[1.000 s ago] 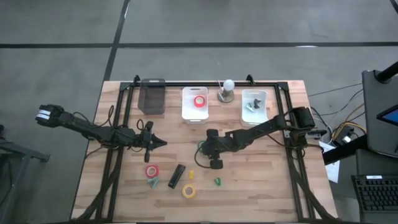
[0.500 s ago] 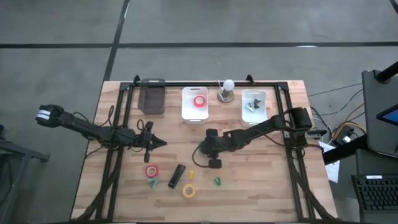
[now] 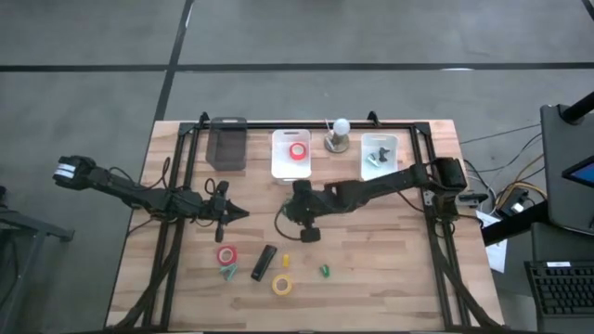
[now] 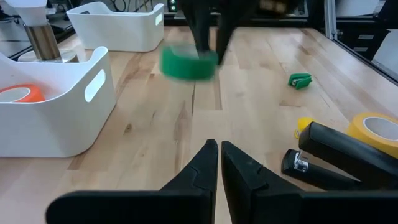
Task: Pick and place Stapler, Stapler remover, tape
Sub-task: Put the green tape into the left white bin
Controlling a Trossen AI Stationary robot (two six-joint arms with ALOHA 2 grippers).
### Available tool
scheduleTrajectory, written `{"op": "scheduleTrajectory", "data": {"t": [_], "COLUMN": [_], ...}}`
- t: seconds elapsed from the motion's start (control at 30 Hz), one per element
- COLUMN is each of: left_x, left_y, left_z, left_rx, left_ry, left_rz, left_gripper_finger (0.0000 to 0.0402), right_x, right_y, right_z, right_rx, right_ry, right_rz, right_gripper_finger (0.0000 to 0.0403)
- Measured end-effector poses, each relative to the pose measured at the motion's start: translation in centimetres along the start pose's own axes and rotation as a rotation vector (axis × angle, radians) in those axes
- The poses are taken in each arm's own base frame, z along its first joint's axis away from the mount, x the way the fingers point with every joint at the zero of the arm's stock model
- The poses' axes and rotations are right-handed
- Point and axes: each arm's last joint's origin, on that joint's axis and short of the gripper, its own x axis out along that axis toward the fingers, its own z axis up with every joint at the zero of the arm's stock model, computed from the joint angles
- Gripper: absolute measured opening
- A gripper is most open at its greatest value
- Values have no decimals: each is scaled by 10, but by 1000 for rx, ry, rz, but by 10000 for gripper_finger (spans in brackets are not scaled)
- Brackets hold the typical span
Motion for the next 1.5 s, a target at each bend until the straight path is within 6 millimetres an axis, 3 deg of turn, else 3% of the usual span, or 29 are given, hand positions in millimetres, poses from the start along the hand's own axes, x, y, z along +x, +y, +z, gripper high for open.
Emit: {"op": "scheduleTrajectory", "data": {"t": [0.13,0.3,0.47,0.63,0.8,1.1,1.5], "left_x": [0,0,0,0,0,0,0], "left_y": [0,0,0,0,0,0,0], "left_z": [0,0,0,-1,-1,-1,-2], "left_rx": [0,0,1,1,1,3,4], "left_ry": [0,0,3,6,7,14,19], "left_rz": [0,0,0,1,1,1,2], "left_gripper_finger": [23,23,23,23,23,23,23], "right_x": [-12,-26,-24,-15,-3,19,10], "right_y": [-27,-77,-126,-162,-177,-180,-216], "right_z": [13,19,2,-20,-36,-49,-61], "right_rx": [-31,40,155,292,344,372,468], "right_ry": [7,-21,-17,-5,24,69,25], "right_rz": [-62,-145,-163,-118,-97,-93,-150], "right_gripper_finger": [49,51,53,54,54,54,54]}}
